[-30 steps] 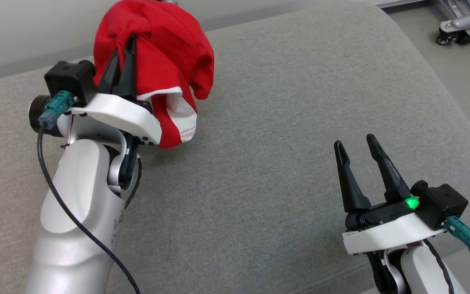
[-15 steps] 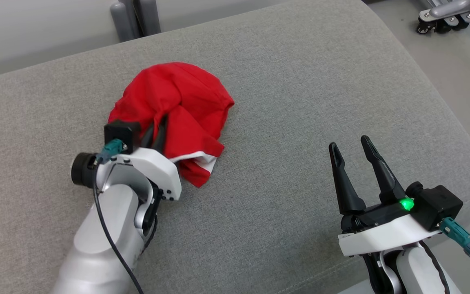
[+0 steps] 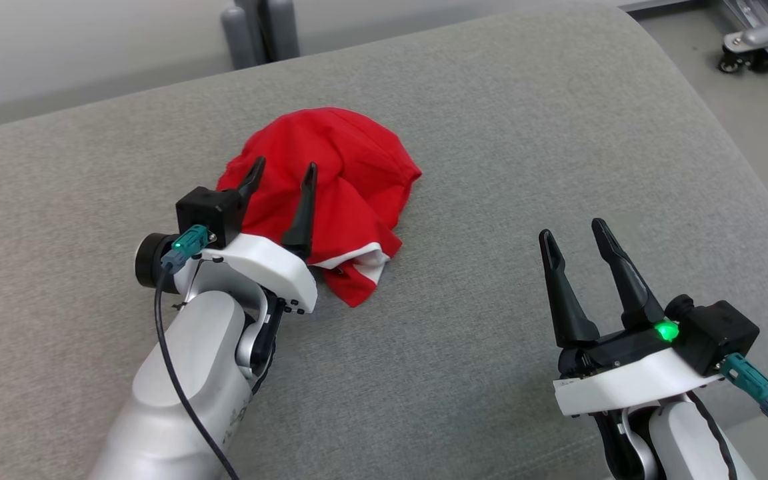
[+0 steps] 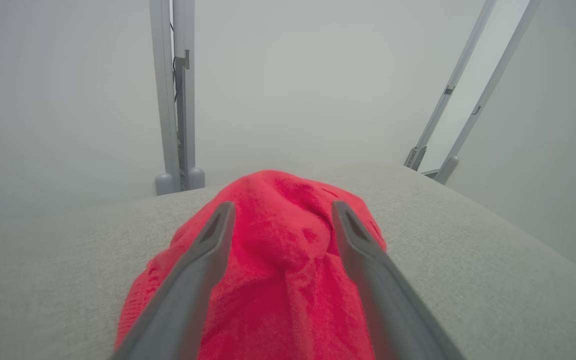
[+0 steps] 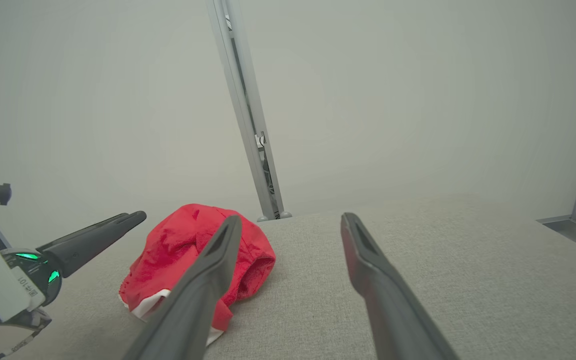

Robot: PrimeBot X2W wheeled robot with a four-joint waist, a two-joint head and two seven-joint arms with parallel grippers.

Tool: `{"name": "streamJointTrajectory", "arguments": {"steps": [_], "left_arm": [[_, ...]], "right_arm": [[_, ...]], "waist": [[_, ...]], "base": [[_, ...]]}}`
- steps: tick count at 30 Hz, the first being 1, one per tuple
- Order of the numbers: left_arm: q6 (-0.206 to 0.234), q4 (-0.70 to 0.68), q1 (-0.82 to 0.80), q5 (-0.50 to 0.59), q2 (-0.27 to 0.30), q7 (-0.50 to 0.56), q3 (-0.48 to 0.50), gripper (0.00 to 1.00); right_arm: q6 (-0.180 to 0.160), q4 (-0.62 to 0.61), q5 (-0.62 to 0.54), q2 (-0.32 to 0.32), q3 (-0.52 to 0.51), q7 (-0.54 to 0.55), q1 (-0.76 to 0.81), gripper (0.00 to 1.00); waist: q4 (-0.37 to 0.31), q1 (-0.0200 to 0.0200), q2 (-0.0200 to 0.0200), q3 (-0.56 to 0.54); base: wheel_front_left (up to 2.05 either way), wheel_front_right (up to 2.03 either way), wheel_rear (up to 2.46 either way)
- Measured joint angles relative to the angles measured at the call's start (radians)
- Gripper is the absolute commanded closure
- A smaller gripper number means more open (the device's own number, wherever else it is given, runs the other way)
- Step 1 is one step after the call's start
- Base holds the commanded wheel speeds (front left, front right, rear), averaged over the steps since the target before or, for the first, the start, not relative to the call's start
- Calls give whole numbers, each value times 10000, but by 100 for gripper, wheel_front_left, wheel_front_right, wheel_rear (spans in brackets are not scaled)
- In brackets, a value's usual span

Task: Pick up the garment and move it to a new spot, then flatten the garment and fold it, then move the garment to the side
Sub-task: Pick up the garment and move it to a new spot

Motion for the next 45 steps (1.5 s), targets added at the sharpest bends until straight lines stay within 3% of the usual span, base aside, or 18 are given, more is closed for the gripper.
{"name": "streamJointTrajectory", "arguments": {"steps": [14, 25, 45], "left_arm": [[320, -3519, 2827, 729, 439, -44, 1950, 0], [558, -4663, 4629, 1732, 324, -42, 3041, 0], [268, -5461, 6984, 3076, 23, -44, 3812, 0]], "right_arm": [[0, 192, 98, -165, -111, -2, 230, 0], [0, 316, -715, -215, -667, 0, 779, 0], [0, 345, -1145, -203, -1066, -2, 2167, 0]], "waist": [[1611, 0, 0, -750], [2451, 0, 0, -1342], [2968, 0, 0, -2374]], "base": [[0, 0, 0], [0, 0, 0], [0, 0, 0]]}}
